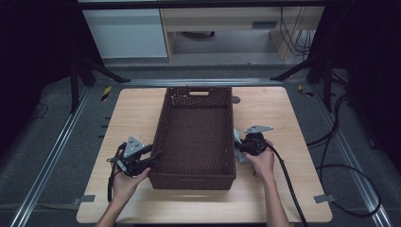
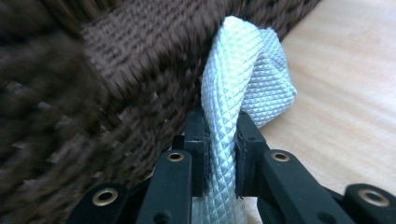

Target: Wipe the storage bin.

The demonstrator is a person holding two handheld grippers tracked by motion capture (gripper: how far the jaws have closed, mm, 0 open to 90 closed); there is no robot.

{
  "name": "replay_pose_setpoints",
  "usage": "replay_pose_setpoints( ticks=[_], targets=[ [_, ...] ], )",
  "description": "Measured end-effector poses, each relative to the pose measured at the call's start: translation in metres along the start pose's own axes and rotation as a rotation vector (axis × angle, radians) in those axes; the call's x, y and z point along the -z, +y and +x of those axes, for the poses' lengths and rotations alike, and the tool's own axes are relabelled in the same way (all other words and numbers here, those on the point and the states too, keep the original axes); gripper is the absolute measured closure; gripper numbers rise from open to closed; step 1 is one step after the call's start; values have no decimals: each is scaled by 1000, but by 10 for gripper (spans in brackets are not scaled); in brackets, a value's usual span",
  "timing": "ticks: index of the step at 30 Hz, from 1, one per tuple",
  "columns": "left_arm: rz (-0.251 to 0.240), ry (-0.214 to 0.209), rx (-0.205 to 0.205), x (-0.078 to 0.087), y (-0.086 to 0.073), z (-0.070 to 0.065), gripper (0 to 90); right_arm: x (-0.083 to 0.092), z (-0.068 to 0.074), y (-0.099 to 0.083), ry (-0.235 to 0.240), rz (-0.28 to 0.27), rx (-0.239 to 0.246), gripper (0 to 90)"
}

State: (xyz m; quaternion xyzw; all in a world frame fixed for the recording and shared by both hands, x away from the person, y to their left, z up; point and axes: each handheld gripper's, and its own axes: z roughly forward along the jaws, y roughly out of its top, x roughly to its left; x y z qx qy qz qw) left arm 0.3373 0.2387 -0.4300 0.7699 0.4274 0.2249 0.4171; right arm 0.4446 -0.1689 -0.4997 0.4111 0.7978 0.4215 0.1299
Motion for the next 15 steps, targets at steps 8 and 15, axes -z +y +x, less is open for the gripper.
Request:
replay_pose_setpoints(
  ticks=[8, 15],
  targets=[
    [6, 38, 16, -2, 1, -4, 651, 38, 8, 25, 7, -124, 31, 792],
    [5, 67, 28, -2, 2, -6, 675, 39, 13, 19, 13, -122, 31, 792]
  ],
)
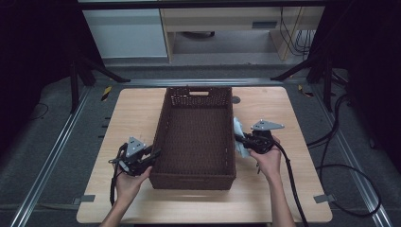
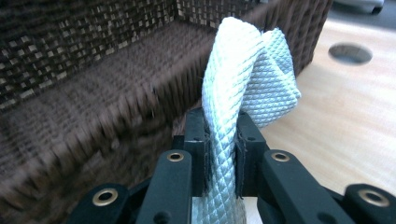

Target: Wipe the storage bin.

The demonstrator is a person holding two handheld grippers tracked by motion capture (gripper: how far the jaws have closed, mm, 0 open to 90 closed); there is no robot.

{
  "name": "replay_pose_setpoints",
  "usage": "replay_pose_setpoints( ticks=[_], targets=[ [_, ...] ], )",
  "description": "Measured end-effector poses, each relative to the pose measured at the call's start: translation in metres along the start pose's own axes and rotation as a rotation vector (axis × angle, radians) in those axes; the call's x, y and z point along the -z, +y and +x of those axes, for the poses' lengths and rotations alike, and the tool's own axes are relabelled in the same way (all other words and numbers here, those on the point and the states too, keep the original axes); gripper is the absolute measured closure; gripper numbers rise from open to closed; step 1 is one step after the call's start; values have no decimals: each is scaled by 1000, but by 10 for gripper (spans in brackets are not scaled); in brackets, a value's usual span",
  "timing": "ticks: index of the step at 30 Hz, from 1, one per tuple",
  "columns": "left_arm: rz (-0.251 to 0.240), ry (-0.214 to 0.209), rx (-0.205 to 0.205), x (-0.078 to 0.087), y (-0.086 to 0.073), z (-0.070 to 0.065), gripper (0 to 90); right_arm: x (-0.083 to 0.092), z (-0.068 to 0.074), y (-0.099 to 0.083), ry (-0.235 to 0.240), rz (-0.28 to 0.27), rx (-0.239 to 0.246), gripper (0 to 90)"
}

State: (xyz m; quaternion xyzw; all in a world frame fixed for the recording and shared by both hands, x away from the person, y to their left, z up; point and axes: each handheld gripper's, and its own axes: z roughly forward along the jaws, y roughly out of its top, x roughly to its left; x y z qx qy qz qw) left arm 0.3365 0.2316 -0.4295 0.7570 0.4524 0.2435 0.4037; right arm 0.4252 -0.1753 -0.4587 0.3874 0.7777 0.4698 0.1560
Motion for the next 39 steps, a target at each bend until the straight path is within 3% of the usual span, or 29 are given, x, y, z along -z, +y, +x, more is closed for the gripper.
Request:
replay_pose_setpoints(
  ticks=[10, 13, 15, 20, 25, 30, 39],
  targets=[
    [-9, -13, 18, -6, 2, 6, 680, -30, -3, -43, -4, 121, -60, 790],
    [-11, -14, 18, -6, 2, 6, 679, -27, -2, -38, 2, 123, -57, 791],
    [-12, -14, 19, -6, 1, 6, 679, -19, -1, -27, 15, 91, -56, 790],
    [-12, -16, 20, -6, 1, 6, 676, 3, 5, -2, 9, 29, -9, 790],
    [-12, -16, 20, -6, 1, 6, 676, 19, 13, 10, 11, -4, 27, 790],
    [-9, -11, 24, -6, 2, 6, 682, 21, 17, 2, 14, 19, 44, 791],
    [-4, 1, 13, -14, 8, 8, 685, 1, 14, -31, 7, 118, 1, 791]
  ],
)
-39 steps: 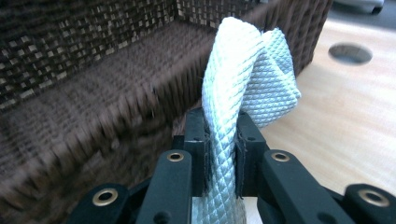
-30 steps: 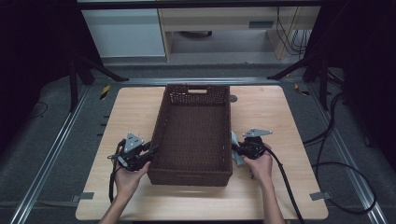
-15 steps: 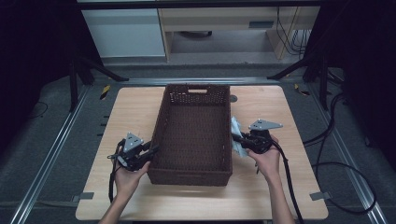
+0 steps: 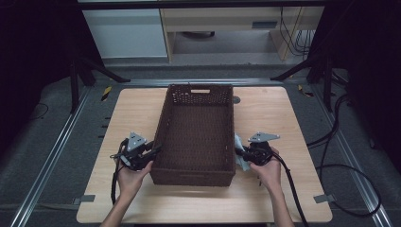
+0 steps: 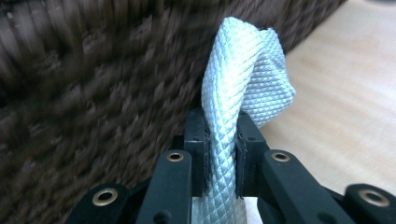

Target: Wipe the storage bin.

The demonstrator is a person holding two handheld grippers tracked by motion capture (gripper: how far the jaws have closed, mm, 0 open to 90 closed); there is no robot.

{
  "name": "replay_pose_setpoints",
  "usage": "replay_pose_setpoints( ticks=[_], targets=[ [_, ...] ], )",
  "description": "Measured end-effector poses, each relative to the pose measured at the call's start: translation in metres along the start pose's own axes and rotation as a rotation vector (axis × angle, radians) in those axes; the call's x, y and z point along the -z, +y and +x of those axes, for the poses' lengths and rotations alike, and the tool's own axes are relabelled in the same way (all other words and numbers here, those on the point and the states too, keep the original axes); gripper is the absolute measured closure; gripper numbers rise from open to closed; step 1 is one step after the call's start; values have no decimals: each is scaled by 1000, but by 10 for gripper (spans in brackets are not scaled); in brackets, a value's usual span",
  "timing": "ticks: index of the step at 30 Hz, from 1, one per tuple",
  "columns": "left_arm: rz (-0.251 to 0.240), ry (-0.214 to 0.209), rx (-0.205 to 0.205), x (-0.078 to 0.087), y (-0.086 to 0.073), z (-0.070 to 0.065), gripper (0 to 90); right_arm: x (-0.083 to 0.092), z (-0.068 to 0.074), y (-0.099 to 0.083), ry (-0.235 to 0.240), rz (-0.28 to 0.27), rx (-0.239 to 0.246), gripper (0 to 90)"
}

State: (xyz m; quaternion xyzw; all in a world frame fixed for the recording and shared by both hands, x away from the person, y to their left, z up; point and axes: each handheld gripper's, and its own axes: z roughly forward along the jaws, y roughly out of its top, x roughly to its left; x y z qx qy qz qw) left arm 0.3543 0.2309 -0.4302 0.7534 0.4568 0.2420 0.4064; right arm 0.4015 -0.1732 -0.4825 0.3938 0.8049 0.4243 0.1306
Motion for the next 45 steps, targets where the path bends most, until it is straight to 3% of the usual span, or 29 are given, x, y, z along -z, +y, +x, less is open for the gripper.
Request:
replay_pose_setpoints(
  ticks=[5, 8, 15, 18, 25, 37, 40, 45],
  targets=[
    [-2, -3, -7, -3, 1, 2, 682, -15, 2, -14, 8, 50, -16, 790],
    [-7, -11, 3, -3, 0, 3, 678, -11, 4, -8, 5, 48, 7, 790],
    [-7, -22, 13, -3, 0, 4, 673, 28, 6, 22, -6, -89, 41, 791],
    [-7, -22, 14, -3, 0, 4, 671, 39, 11, 28, -2, -105, 74, 791],
    [-7, -24, 18, -3, -1, 4, 669, 32, 15, 11, 6, -46, 83, 791],
    [-6, -28, 19, -3, 0, 5, 666, 0, 16, -19, 14, 89, 36, 790],
    [-6, -29, 21, -3, 0, 5, 666, 5, 15, -17, 20, 67, 28, 789],
    [-6, -29, 18, -3, 0, 5, 667, 33, 16, -4, 24, -55, 30, 789]
  ],
)
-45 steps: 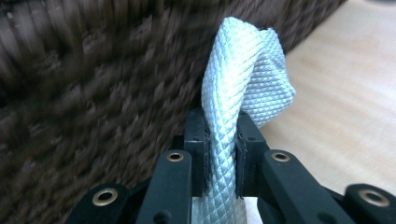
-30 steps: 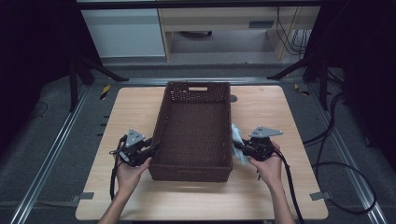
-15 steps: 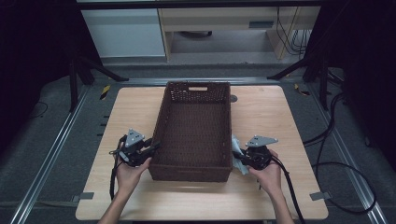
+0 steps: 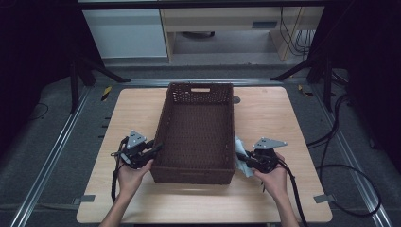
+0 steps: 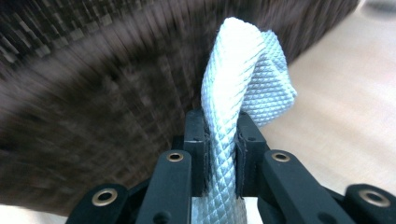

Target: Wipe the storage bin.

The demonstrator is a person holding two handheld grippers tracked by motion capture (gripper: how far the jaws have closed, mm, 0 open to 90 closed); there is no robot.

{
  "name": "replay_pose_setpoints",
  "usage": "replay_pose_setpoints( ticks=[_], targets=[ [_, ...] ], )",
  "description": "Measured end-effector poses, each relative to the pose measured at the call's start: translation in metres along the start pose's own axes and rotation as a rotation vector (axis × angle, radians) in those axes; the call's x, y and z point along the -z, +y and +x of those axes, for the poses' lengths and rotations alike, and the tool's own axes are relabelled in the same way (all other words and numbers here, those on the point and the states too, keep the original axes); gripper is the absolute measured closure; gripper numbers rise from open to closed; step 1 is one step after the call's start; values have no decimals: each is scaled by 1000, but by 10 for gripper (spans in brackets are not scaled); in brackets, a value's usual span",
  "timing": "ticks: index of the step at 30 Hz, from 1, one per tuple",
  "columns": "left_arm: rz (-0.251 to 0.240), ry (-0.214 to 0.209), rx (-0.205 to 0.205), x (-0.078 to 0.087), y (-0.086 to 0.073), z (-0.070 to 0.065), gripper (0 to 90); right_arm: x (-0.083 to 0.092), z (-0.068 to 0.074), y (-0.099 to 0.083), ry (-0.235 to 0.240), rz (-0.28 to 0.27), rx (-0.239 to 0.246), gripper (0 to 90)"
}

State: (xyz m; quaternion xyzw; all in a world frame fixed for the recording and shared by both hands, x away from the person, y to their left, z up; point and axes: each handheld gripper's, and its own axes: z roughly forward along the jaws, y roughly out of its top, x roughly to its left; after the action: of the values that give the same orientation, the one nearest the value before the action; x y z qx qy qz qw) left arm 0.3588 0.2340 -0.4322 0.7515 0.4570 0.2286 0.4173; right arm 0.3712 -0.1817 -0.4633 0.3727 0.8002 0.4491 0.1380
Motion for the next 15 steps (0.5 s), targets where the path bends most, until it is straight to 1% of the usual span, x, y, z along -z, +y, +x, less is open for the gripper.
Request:
replay_pose_setpoints(
  ticks=[2, 4, 5, 7, 10, 14, 15],
  targets=[
    [1, 2, -2, 0, 0, 0, 667, 11, 3, 7, 3, -54, 8, 790],
    [0, 4, -2, 0, 0, 0, 668, 19, 6, 12, 7, -79, 23, 790],
    [0, 4, -1, 0, 0, 0, 668, 20, 8, 13, 9, -79, 31, 790],
    [0, 5, 0, 0, 0, 0, 670, 18, 11, 10, 10, -59, 46, 790],
    [1, 8, -2, 0, 0, -1, 671, 12, 11, 4, 8, -22, 48, 789],
    [1, 8, -3, 0, 0, -1, 671, -1, 8, -10, 2, 55, 30, 790],
    [2, 8, -3, 0, 0, -1, 671, -3, 7, -12, 2, 67, 26, 790]
  ],
)
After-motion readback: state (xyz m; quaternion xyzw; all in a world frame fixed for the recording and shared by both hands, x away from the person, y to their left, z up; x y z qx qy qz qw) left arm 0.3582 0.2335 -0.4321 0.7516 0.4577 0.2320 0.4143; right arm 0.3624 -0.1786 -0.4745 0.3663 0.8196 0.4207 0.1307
